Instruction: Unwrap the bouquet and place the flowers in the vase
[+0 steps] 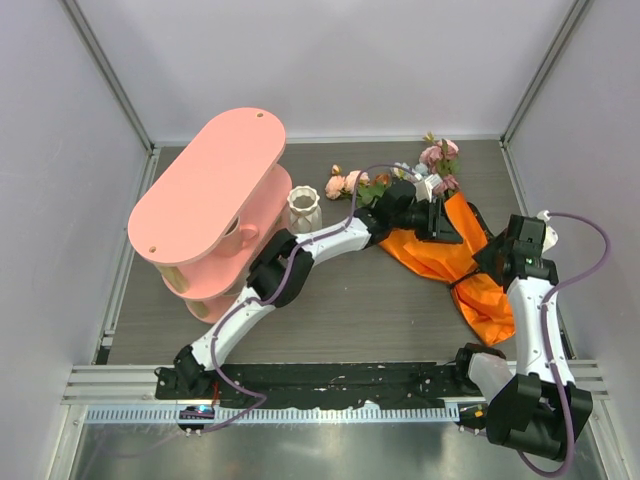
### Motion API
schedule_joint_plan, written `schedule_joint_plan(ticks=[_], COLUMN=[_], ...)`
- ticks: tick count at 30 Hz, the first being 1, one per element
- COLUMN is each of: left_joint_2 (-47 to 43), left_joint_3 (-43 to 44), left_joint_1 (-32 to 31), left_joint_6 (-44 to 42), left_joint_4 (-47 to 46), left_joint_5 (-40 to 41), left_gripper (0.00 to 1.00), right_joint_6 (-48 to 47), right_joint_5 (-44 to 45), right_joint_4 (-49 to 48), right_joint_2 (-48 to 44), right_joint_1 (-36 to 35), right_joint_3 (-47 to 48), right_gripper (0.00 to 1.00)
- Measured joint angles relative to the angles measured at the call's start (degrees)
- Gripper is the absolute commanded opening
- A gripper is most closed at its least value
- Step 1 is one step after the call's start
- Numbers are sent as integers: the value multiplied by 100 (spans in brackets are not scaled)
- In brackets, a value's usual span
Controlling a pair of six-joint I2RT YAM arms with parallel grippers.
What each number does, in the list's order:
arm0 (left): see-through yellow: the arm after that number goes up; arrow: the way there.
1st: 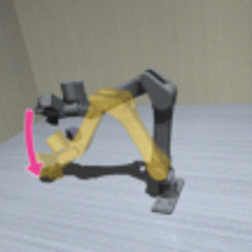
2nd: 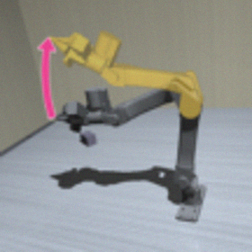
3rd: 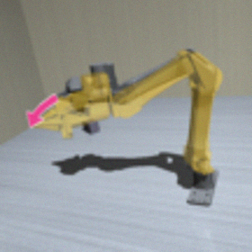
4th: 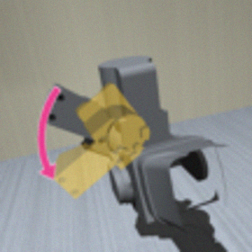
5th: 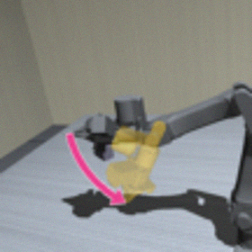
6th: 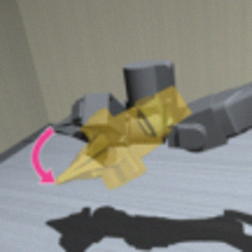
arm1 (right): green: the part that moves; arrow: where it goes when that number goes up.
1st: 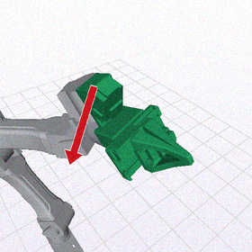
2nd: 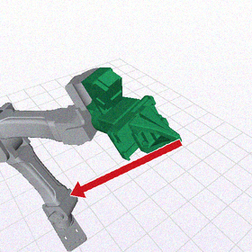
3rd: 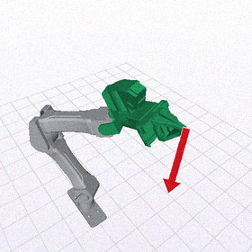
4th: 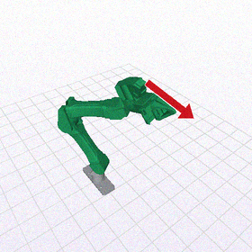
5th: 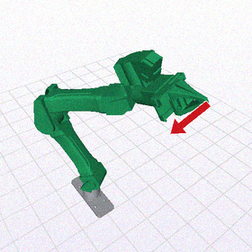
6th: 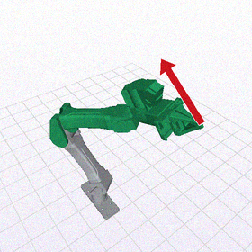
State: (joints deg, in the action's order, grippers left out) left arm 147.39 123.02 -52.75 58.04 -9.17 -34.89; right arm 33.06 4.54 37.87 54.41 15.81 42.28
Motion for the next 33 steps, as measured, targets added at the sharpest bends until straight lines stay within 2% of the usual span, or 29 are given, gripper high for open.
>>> schedule_joint_plan(ticks=[3,5,6,8,11,12,14,15,17,20,22,23,33], left_joint_2=[164,284,337,472,669,767,876,896,898,898,898,898,898], left_joint_3=[236,302,313,319,321,356,387,396,409,415,413,413,330], left_joint_1=[-11,-13,-13,-17,-15,-13,-13,-13,-13,-15,-13,-13,-11], left_joint_6=[105,105,92,4,-28,-26,-13,-11,-22,-42,-48,-50,-129], left_joint_4=[-138,-127,-111,20,153,188,195,210,225,240,264,264,278], left_joint_5=[-13,-7,15,85,131,131,111,96,101,140,151,164,254], left_gripper=[37,37,37,36,35,35,35,35,35,34,34,34,30], right_joint_6=[4,4,7,9,-15,-22,-7,11,70,127,160,186,378], right_joint_5=[254,361,391,457,428,378,284,278,258,249,216,199,-90], right_joint_4=[114,122,116,109,122,118,155,181,254,308,293,238,-706], right_joint_2=[37,70,90,149,155,149,146,146,146,186,317,409,1062], right_joint_1=[9,28,37,44,44,44,7,-24,-85,-120,-122,-122,-151], right_joint_3=[138,245,284,337,334,334,323,299,225,68,2,-33,-564], right_gripper=[50,47,42,43,49,56,62,74,75,70,61,53,29])
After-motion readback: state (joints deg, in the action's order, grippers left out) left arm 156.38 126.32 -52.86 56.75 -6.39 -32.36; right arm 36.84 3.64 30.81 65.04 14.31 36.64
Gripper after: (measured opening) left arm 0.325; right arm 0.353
